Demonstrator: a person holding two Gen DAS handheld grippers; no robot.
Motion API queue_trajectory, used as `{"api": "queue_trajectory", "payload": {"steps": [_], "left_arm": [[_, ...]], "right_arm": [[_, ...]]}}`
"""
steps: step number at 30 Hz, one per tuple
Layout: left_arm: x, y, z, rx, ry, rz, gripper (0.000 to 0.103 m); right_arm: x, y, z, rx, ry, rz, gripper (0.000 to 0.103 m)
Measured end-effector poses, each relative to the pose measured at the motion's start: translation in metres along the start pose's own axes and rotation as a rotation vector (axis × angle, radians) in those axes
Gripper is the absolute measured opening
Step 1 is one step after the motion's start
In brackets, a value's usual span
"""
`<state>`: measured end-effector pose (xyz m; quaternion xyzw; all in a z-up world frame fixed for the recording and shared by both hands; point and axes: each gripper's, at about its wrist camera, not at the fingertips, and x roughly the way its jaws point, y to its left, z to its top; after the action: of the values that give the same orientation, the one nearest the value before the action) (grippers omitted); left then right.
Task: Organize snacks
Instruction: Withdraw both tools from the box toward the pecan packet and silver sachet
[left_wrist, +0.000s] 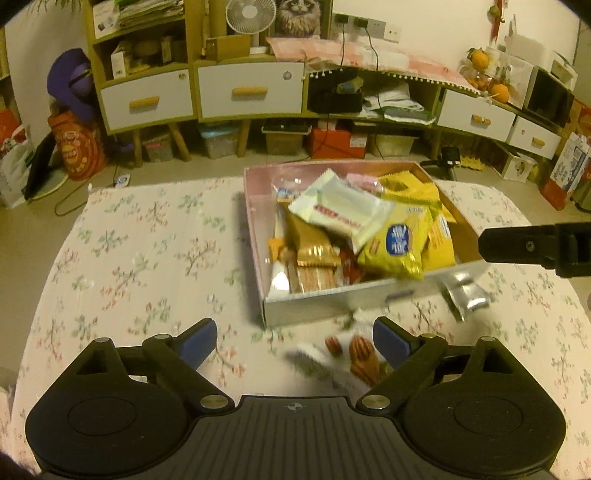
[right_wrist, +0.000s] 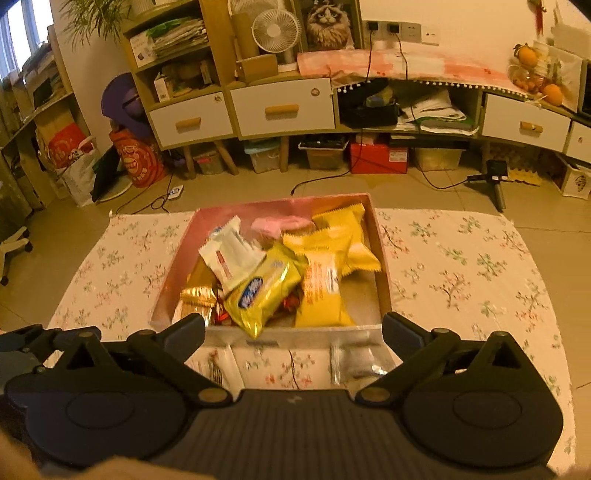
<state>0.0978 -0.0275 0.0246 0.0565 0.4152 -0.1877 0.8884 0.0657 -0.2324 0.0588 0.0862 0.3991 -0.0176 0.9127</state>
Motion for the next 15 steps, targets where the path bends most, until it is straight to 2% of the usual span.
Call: {"api": "queue_trajectory", "payload": {"steps": [15], "left_arm": [[-0.012, -0.018, -0.041, -0.033, 0.032, 0.002, 0.095]], "right_arm": [[-0.008, -0.017, -0.042, -0.011, -0.01, -0.079, 0.103]]}}
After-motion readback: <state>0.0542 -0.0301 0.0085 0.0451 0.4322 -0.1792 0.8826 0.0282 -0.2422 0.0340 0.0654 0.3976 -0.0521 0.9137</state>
